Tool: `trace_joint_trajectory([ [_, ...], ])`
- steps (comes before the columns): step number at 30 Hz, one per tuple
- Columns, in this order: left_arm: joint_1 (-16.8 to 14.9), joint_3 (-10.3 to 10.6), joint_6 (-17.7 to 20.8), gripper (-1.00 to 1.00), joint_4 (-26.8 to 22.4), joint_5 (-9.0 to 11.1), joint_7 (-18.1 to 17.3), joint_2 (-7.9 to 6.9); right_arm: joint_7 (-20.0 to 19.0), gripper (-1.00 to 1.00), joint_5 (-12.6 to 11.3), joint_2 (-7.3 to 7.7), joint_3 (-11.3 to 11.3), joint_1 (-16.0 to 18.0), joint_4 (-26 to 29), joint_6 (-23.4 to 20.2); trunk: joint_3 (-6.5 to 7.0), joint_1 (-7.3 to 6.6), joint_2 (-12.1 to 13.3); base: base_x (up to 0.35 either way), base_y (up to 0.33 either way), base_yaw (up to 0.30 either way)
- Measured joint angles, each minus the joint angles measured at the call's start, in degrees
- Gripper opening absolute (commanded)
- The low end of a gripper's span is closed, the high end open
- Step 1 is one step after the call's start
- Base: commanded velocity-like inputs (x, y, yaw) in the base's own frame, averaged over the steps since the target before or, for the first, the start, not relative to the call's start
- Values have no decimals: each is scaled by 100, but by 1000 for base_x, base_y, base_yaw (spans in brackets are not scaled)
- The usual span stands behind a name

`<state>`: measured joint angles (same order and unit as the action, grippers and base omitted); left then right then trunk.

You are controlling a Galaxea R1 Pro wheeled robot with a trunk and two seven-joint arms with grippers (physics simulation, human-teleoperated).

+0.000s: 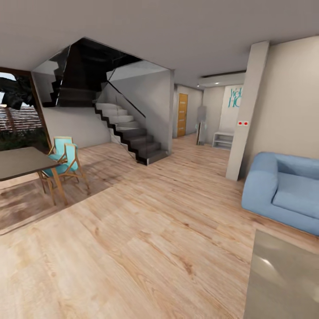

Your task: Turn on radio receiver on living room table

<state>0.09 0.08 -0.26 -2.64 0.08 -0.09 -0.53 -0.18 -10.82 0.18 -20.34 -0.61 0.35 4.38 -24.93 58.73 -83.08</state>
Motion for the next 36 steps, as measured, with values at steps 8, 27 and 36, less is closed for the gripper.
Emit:
trace_joint_trajectory([
  [8,0,1,0,100,0,0,0,0,-32,100,-407,13,-45,0,0,2,19,0,0,0,0,-278],
  [27,0,0,0,100,0,-1,0,0,-36,100,-430,9,-53,0,0,3,64,0,0,0,0,-278],
  [36,1,1,0,100,0,-1,0,0,-35,100,-430,9,-50,0,0,5,85,0,0,0,0,-278],
])
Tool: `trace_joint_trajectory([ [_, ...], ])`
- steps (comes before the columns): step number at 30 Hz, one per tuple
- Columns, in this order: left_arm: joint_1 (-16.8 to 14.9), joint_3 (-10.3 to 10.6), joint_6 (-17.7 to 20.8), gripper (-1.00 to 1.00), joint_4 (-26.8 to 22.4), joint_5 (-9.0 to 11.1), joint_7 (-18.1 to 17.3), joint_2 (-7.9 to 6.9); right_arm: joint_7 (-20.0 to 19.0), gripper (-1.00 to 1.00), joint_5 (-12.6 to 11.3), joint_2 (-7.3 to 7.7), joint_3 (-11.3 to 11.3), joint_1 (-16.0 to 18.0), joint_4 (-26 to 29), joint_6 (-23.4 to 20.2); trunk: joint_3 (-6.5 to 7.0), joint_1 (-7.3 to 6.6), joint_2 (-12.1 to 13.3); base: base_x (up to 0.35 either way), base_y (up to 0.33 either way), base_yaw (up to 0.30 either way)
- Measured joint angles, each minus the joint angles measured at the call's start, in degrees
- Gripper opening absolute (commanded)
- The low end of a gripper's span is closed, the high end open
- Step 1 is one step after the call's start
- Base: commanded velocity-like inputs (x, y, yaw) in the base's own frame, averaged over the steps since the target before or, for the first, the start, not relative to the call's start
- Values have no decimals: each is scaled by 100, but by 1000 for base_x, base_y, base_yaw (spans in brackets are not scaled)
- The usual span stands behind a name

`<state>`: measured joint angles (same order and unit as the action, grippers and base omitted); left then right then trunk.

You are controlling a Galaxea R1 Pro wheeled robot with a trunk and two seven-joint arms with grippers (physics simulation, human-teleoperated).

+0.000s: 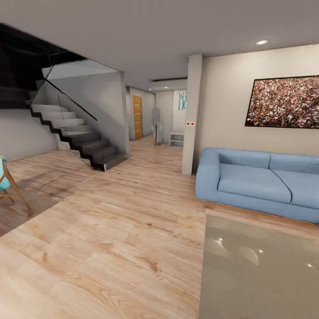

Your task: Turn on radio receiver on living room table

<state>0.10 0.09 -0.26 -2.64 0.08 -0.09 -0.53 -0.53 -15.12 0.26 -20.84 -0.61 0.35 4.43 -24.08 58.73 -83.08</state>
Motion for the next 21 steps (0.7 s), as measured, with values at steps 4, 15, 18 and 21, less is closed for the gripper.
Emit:
trace_joint_trajectory([
  [4,-1,0,0,100,0,1,0,0,-1,100,0,0,-2,0,0,-1,9,0,0,0,0,-278],
  [15,-1,0,0,100,0,0,0,0,0,100,0,0,-7,0,0,-2,35,0,0,0,0,-278],
  [18,-1,-3,0,100,0,0,0,0,0,100,0,0,-6,0,0,0,42,0,0,0,0,-278],
  [21,-1,-1,0,100,0,1,0,0,0,100,0,0,-7,0,0,-2,49,0,0,0,0,-278],
])
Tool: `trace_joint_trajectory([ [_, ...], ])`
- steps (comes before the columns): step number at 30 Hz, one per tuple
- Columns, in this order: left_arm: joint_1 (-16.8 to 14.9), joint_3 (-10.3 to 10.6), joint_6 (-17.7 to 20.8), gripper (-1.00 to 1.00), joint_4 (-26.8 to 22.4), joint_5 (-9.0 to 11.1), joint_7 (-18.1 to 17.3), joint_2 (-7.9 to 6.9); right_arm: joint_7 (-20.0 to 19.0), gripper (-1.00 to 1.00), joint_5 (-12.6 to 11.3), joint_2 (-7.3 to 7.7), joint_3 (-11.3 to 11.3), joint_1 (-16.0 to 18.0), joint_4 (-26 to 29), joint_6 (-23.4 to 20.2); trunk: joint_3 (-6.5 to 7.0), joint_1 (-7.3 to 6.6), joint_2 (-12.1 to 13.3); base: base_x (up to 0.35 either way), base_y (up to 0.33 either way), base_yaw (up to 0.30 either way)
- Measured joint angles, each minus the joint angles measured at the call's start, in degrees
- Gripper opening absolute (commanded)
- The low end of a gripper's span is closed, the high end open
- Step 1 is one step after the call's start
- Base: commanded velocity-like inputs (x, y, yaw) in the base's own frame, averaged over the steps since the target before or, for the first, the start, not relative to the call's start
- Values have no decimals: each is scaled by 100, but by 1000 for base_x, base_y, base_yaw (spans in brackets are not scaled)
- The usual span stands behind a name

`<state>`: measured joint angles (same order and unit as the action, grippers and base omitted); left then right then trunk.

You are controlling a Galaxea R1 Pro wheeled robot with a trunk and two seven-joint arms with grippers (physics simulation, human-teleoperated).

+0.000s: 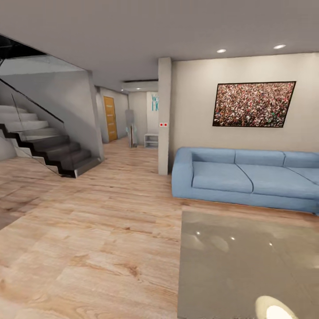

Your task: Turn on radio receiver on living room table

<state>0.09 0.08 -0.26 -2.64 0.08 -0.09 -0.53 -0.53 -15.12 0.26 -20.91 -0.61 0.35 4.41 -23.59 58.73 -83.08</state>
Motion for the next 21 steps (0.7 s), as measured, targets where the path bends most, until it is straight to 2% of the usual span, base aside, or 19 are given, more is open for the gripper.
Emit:
trace_joint_trajectory([
  [21,0,1,0,100,0,-1,0,0,0,100,0,0,-1,0,0,4,49,0,0,0,0,-278],
])
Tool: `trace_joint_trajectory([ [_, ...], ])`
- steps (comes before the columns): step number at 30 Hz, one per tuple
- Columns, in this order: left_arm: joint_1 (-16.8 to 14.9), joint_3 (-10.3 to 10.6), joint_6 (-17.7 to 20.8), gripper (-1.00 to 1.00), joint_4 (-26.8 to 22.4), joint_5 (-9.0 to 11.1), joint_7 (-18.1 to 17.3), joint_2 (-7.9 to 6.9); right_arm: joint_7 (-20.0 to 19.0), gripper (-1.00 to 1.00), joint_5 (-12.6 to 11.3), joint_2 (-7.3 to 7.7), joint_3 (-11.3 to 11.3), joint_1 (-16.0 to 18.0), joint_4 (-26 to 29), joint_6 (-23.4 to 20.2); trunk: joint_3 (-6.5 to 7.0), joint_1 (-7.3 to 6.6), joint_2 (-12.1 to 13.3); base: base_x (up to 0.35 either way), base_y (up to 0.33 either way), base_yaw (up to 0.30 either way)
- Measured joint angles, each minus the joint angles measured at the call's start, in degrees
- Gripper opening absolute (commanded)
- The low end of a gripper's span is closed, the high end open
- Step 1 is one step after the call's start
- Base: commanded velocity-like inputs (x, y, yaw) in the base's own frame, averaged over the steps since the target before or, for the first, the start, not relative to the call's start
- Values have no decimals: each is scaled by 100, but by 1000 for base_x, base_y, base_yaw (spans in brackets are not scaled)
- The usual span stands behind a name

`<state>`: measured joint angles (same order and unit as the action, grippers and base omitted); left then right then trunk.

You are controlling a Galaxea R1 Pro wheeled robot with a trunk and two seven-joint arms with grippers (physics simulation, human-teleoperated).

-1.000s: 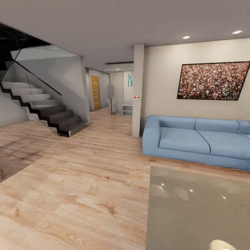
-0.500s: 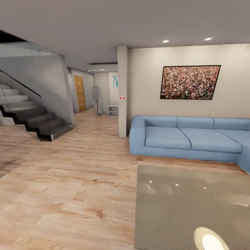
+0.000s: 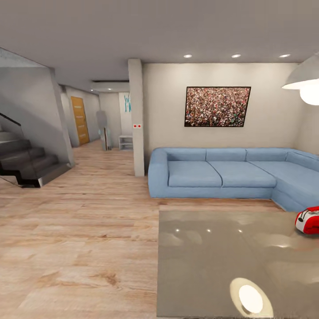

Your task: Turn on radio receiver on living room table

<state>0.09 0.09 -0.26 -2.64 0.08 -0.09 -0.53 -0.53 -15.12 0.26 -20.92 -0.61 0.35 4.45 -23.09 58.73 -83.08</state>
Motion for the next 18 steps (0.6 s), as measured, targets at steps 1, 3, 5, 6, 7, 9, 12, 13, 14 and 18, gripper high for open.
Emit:
trace_joint_trajectory([
  [1,0,0,0,100,0,1,0,0,0,100,0,0,0,0,0,1,2,0,0,0,0,-278],
  [3,0,0,0,100,0,1,0,0,0,100,0,0,0,0,0,2,7,0,0,0,0,-278],
  [5,0,0,0,100,0,1,0,0,-1,100,-1,0,0,0,0,1,12,0,0,0,0,-278],
  [6,0,0,0,100,0,1,0,0,-1,100,-1,0,0,0,0,2,14,0,0,0,0,-278],
  [7,0,0,0,100,0,1,0,0,-1,100,-1,0,0,0,0,0,16,0,0,0,0,-278],
  [9,0,0,0,100,0,1,0,0,0,100,0,0,0,0,0,0,21,0,0,0,0,-278],
  [12,0,0,0,100,0,0,0,0,0,100,-1,0,0,0,0,1,28,0,0,0,0,-278],
  [13,0,0,0,100,0,0,0,0,0,100,-1,0,0,0,0,0,31,0,0,0,0,-278],
  [14,0,0,0,100,0,0,0,0,0,100,-1,0,0,0,0,-1,33,0,0,0,0,-278],
  [18,0,0,0,100,0,0,-1,0,0,100,0,0,0,0,0,-2,42,0,0,0,0,-278],
])
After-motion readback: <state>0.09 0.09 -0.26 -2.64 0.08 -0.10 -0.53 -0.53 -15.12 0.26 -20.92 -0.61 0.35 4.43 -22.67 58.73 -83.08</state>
